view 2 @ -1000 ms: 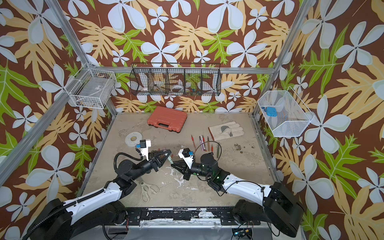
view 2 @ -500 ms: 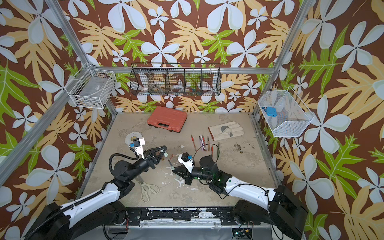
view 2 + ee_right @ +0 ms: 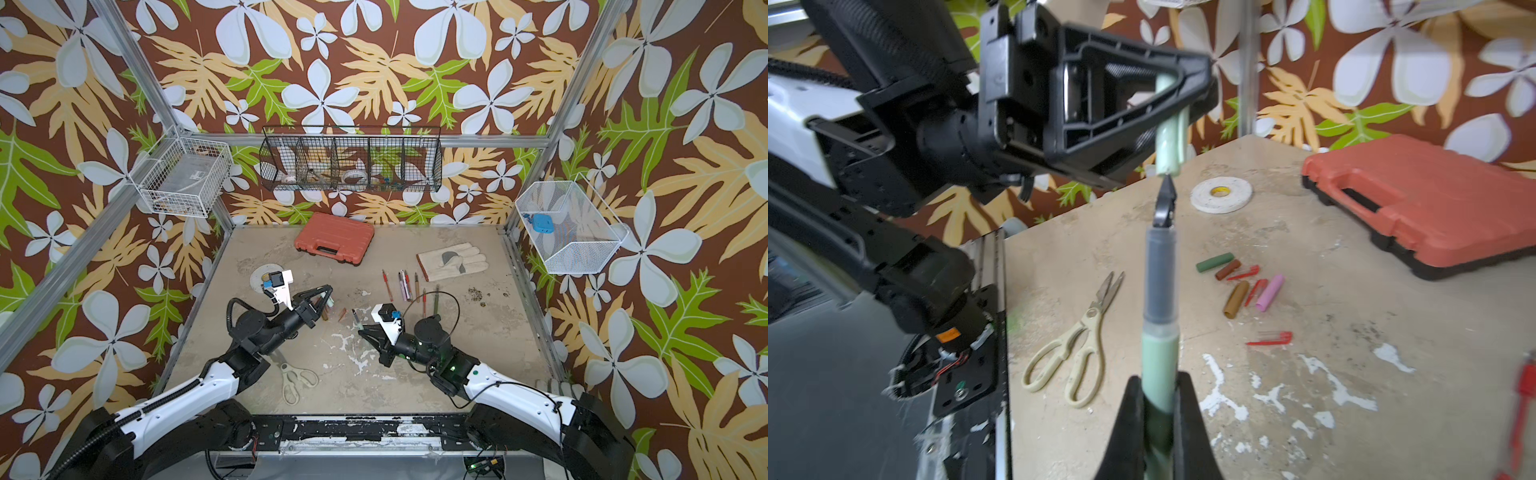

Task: Open the pen caps
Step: 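Carry the cap to the pile with the left gripper while the right carries the pen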

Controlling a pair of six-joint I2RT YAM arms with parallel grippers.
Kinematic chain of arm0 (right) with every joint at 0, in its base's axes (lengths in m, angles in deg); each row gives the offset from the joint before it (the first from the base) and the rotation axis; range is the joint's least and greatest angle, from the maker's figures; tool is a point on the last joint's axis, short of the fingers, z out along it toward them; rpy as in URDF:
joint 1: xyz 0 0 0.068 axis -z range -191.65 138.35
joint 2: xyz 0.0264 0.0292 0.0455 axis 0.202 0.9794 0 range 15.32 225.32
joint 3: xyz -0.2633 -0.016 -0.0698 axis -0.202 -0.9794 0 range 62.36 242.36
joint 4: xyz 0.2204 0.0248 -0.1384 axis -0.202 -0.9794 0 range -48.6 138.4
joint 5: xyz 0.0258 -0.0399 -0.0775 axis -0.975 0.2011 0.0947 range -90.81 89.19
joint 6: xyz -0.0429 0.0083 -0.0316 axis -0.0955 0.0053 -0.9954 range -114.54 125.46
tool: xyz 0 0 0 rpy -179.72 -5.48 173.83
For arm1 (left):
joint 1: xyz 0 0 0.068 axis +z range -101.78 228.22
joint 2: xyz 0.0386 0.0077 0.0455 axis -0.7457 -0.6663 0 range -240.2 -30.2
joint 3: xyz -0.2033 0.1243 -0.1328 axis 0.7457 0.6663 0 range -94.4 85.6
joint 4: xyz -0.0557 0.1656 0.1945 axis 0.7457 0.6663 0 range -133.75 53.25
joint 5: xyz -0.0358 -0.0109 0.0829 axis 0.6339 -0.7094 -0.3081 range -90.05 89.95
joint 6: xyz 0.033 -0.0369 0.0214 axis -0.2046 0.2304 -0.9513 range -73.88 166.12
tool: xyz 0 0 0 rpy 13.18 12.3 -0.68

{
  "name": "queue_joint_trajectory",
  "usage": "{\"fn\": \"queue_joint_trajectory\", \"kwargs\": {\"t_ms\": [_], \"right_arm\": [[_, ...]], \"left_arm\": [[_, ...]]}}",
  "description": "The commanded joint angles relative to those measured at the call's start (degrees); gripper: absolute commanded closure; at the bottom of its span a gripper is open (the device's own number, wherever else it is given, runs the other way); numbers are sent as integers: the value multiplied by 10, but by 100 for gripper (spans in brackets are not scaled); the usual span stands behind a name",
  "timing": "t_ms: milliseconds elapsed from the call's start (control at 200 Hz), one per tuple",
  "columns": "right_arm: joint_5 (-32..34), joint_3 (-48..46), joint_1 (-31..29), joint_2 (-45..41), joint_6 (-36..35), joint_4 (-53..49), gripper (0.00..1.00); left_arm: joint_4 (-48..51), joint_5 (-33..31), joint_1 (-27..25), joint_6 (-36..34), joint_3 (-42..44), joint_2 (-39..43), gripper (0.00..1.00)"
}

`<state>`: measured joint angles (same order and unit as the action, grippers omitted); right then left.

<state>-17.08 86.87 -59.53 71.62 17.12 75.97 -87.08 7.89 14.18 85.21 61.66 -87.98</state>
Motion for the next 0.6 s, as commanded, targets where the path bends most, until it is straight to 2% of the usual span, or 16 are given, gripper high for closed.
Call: {"fn": "queue_joint_trajectory", "kwargs": {"t_ms": [0,110,200,395,596], "right_arm": [[106,-2,6,-13,16,-20,100],[187,2,22,-16,35,-47,100],[225,14,48,2,59,-77,100],[265,39,127,56,118,-145,100],[296,49,190,87,142,-177,100]], "left_arm": [[57,-11,1,-16,-25,-36,100],[119,-14,1,-26,-66,-93,100],[150,-8,0,-27,-94,-147,100],[213,-2,1,-39,-153,-263,100],[254,-8,0,-64,-199,-336,100]]}}
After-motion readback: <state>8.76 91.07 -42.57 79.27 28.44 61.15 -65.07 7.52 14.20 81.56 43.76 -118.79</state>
